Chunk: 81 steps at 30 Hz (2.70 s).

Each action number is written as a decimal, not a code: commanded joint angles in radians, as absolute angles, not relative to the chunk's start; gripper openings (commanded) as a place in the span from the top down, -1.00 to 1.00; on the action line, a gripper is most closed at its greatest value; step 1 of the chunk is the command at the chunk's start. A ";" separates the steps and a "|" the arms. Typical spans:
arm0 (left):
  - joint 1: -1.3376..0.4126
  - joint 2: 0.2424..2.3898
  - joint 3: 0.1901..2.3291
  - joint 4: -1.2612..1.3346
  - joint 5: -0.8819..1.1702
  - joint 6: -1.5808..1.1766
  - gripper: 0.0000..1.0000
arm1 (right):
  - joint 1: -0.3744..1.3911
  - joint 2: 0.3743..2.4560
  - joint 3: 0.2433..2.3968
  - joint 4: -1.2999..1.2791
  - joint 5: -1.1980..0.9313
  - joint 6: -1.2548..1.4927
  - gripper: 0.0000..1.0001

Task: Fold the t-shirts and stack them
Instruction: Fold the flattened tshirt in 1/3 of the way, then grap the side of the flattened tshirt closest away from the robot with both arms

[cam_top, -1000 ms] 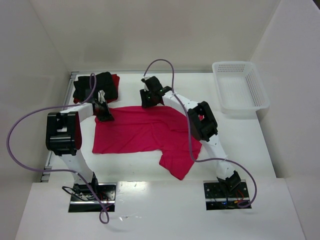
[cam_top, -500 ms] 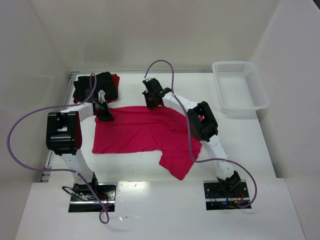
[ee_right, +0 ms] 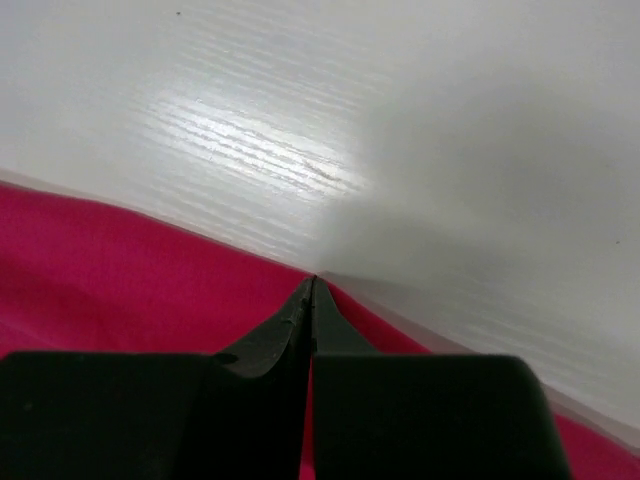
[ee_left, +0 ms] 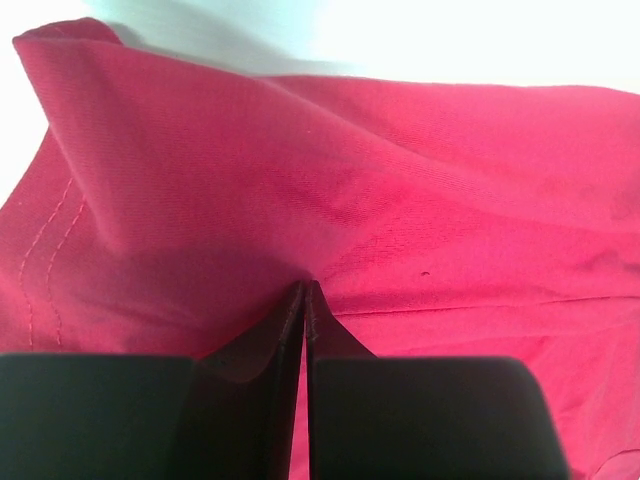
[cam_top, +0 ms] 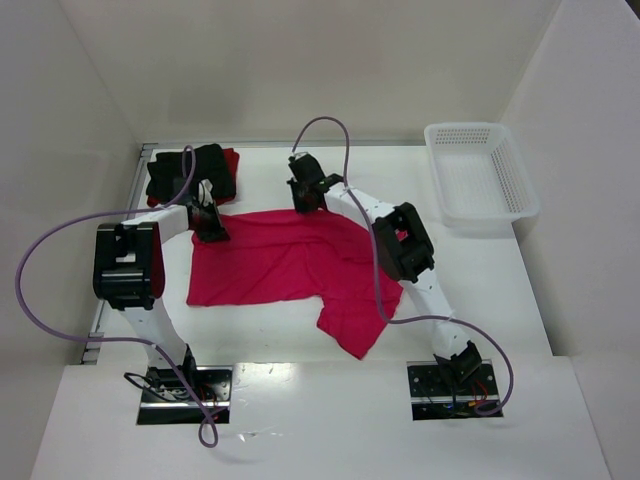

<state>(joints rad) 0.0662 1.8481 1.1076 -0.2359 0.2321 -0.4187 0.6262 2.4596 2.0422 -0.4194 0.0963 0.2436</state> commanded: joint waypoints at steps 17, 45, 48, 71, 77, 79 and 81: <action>0.044 1.879 1.146 -0.268 0.232 -0.371 0.77 | 0.515 2.255 2.005 -0.526 0.141 0.210 0.07; 0.044 1.576 1.152 -0.446 0.205 -0.429 -0.25 | 0.373 1.867 1.416 -0.548 0.229 0.382 0.12; 0.044 1.475 1.085 -0.446 0.206 -0.498 -0.30 | 0.373 1.735 1.361 -0.548 0.172 0.426 -0.39; 0.035 0.884 0.845 -0.696 0.071 -0.834 -0.98 | 0.471 1.313 1.092 -0.890 -0.038 0.551 -1.00; 0.026 0.932 0.856 -0.719 0.097 -0.793 -0.98 | 0.581 1.270 1.106 -1.017 0.049 0.561 -1.00; 0.026 0.966 0.879 -0.719 0.138 -0.793 -0.98 | 0.581 1.252 1.092 -1.026 0.081 0.571 -1.00; 0.026 0.991 0.891 -0.654 0.149 -0.784 -0.98 | 0.581 1.252 1.132 -1.016 0.109 0.584 -1.00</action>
<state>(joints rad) 0.0307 0.9710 0.8528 -0.6994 0.1028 -0.7898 0.5800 1.2930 1.0641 -0.9672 0.0395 0.5541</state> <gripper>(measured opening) 0.987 0.999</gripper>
